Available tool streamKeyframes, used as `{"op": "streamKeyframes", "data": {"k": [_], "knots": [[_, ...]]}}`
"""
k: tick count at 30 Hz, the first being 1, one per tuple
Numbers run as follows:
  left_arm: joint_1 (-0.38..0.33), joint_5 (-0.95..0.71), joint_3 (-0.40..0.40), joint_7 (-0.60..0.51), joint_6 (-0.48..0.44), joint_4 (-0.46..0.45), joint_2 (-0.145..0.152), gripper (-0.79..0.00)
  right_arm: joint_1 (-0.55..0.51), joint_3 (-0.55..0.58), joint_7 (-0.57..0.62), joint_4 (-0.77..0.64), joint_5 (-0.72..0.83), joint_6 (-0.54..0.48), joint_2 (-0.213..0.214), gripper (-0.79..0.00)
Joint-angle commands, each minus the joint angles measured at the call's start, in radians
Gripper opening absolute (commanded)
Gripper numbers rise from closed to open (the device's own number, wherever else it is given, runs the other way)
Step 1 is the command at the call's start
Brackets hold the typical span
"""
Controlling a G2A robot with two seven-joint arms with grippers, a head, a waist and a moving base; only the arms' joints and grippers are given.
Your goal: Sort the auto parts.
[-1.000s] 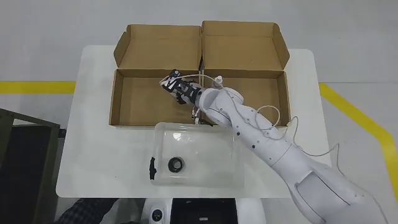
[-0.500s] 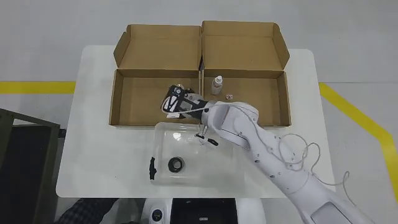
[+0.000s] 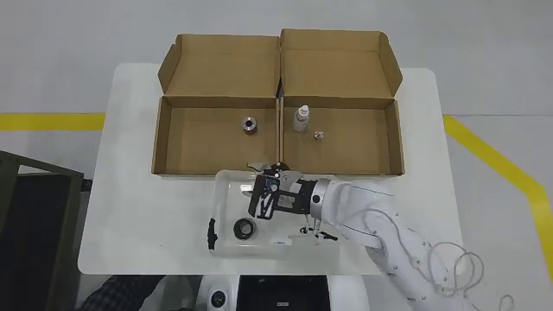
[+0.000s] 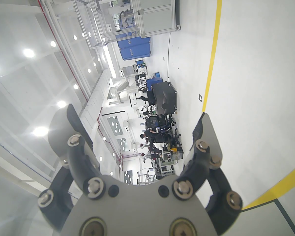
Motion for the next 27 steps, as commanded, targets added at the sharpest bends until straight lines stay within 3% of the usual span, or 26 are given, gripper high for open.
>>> {"op": "streamKeyframes", "data": {"k": [1,14,27], "knots": [[0.000,0.000,0.000,0.000,0.000,0.000,0.000,0.000,-0.034,0.019,-0.010,-0.018,-0.012,-0.027,0.009,-0.431],[0.000,0.000,0.000,0.000,0.000,0.000,0.000,0.000,-0.186,0.041,-0.066,-0.069,-0.119,-0.075,0.045,-0.431],[0.000,0.000,0.000,0.000,0.000,0.000,0.000,0.000,-0.187,-0.028,-0.068,-0.006,-0.163,-0.076,0.051,-0.400]]}}
